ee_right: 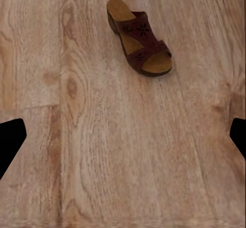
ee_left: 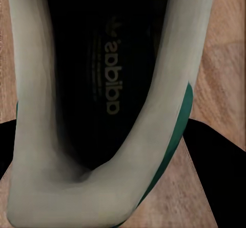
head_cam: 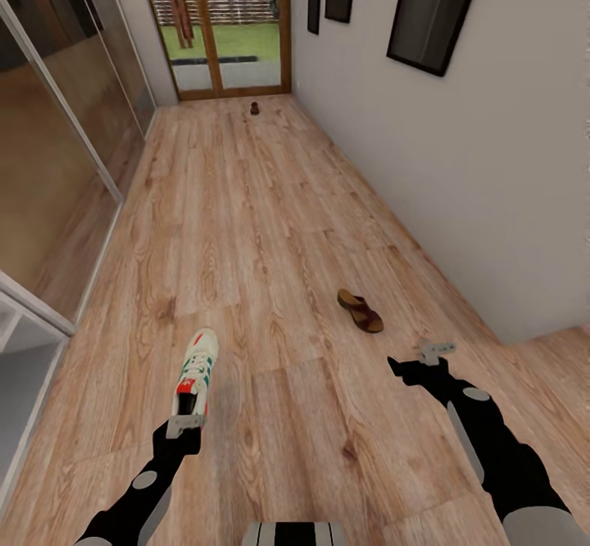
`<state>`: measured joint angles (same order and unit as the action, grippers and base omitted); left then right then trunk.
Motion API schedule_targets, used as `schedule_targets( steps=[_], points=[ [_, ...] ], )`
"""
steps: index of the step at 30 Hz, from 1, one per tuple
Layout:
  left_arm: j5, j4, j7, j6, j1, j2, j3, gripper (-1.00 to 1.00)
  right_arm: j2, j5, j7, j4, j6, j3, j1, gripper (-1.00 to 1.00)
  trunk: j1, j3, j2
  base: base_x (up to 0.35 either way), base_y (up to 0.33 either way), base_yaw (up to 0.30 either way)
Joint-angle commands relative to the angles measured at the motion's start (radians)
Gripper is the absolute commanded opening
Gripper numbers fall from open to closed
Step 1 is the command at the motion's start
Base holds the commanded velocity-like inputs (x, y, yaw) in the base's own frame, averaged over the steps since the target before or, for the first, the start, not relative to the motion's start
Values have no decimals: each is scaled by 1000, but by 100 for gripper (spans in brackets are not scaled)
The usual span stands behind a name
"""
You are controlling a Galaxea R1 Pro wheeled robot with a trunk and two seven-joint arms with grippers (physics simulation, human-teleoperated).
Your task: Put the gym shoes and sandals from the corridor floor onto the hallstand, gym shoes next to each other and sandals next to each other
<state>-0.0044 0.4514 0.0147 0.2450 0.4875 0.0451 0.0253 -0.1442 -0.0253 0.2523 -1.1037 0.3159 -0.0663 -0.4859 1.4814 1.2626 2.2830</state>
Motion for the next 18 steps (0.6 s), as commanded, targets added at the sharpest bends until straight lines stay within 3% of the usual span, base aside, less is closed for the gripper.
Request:
schedule_targets(
  steps=[1, 6, 10, 11, 18],
  points=[
    [-1, -1, 2, 3, 0, 0, 0, -100, 0, -10, 6, -1, -2, -2, 14, 100, -4, -4, -7, 0, 0, -79],
    [0, -1, 3, 4, -1, 2, 1, -100, 0, -39, -5, 15, -89, -3, 116, 100, -23, -28, -42, 0, 0, -80],
    [-1, 5, 1, 5, -11, 3, 0, -100, 6, -46, -43, 70, -231, -2, 196, 100, -39, -46, -70, 0, 0, -81],
    [-2, 11, 2, 5, -23, 3, 0, -100, 9, -47, -69, 106, -297, -2, 223, 100, -42, -51, -77, 0, 0, -81],
    [0, 57, 4, 6, -95, 0, 2, -100, 15, -43, -184, 311, -551, -1, 273, 100, -69, -84, -126, 0, 0, -81]
  ],
)
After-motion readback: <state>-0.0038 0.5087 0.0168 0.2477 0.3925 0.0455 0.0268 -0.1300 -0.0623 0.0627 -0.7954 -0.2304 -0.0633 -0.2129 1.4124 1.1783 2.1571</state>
